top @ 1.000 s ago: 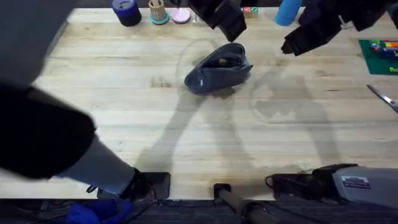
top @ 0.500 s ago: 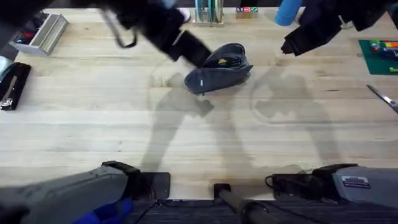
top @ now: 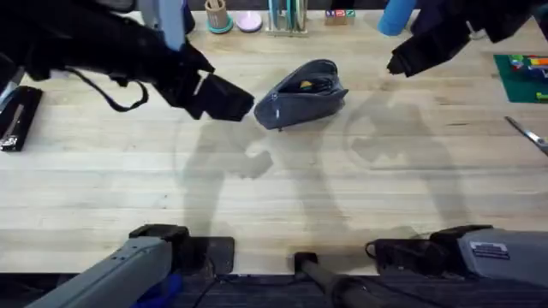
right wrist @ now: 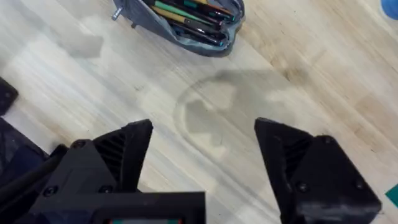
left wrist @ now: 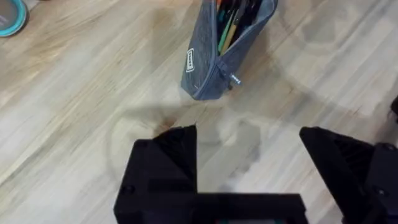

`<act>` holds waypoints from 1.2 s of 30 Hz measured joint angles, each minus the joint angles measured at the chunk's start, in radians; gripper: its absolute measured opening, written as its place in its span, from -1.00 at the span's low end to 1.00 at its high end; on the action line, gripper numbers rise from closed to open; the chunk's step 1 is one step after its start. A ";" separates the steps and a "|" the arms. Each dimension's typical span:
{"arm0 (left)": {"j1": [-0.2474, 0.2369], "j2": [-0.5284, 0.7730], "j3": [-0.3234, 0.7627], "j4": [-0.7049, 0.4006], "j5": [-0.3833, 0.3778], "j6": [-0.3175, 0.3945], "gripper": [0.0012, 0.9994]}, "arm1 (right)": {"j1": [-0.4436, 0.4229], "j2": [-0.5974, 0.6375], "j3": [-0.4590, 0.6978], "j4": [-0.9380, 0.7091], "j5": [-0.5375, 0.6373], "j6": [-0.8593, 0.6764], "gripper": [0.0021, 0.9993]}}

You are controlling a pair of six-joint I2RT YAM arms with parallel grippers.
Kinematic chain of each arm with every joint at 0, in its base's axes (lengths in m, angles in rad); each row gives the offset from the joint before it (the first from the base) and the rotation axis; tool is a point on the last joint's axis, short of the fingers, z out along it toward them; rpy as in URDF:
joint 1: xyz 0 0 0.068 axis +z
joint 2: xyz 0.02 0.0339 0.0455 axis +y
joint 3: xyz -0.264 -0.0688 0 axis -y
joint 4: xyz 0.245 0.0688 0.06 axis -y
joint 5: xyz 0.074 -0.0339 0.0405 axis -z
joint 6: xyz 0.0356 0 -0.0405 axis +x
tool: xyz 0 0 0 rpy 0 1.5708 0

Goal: Unzip the bag, pick up the pens from the table one at a time and place them inside, then zip the bag closed.

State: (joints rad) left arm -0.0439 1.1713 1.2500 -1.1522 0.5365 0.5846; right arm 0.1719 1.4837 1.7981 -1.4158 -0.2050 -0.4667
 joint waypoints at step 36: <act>0.340 0.383 -0.084 -0.052 0.451 0.899 0.99 | 0.000 0.000 0.000 0.000 0.000 0.000 0.99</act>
State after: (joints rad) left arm 0.2962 1.5541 1.1660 -1.2041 0.9877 1.4831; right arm 0.1719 1.4834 1.7981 -1.4158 -0.2050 -0.4667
